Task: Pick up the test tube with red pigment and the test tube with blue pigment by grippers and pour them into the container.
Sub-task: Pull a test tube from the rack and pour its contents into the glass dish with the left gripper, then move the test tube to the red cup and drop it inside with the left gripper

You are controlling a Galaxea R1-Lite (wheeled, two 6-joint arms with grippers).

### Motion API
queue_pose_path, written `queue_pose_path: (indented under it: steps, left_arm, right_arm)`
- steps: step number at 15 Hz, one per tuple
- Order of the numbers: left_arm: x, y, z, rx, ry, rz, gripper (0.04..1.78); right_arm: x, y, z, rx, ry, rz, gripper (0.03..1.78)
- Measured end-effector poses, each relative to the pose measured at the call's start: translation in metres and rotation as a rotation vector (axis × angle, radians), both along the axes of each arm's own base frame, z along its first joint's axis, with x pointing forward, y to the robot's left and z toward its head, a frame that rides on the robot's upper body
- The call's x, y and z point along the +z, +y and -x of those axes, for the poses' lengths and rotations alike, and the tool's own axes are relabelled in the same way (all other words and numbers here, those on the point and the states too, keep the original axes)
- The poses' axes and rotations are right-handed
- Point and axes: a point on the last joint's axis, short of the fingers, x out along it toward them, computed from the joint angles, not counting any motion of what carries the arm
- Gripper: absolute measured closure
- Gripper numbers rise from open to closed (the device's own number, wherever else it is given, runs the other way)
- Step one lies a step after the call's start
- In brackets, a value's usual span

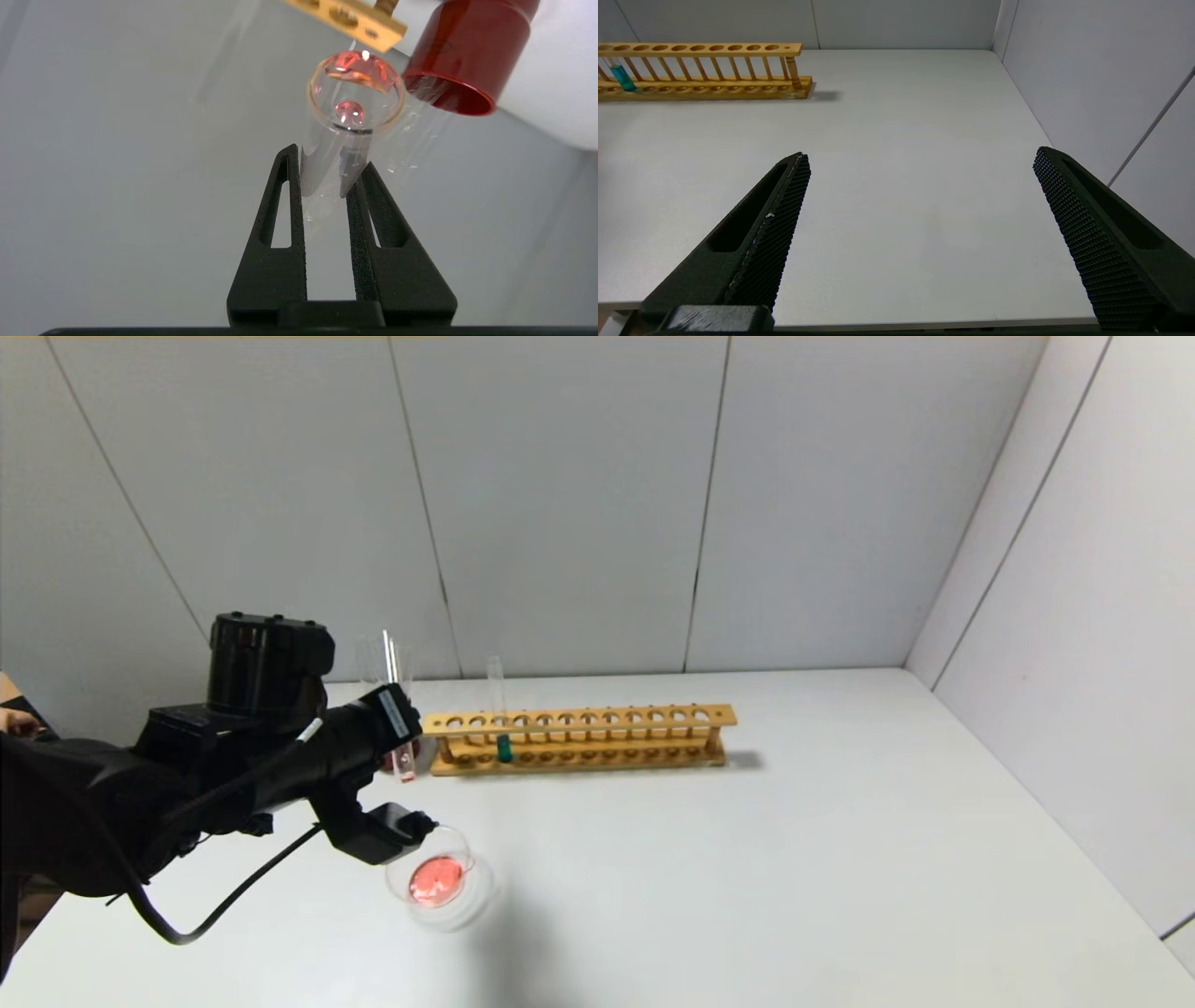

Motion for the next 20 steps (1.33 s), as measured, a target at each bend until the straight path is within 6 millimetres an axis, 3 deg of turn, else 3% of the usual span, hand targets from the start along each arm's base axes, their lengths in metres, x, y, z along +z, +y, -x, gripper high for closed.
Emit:
queue_pose_path:
  steps: [4,9,16,20]
  left_arm:
    - [-0.001,0.016,0.008,0.205,0.063,0.330,1.50]
    - [-0.005,0.020,0.020,0.516,0.208,0.859,1.50]
    - [0.031,0.011,0.022,0.839,0.359,1.633,1.51]
    - [0.049,0.040,0.011,0.831,0.389,2.005,1.51]
  right_arm:
    - [0.000,0.000,0.000,0.000,0.000,0.000,0.06]
    - [0.000,0.000,0.000,0.000,0.000,0.000,0.06]
    - [0.000,0.000,0.000,0.000,0.000,0.000,0.06]
    - [0.000,0.000,0.000,0.000,0.000,0.000,0.06]
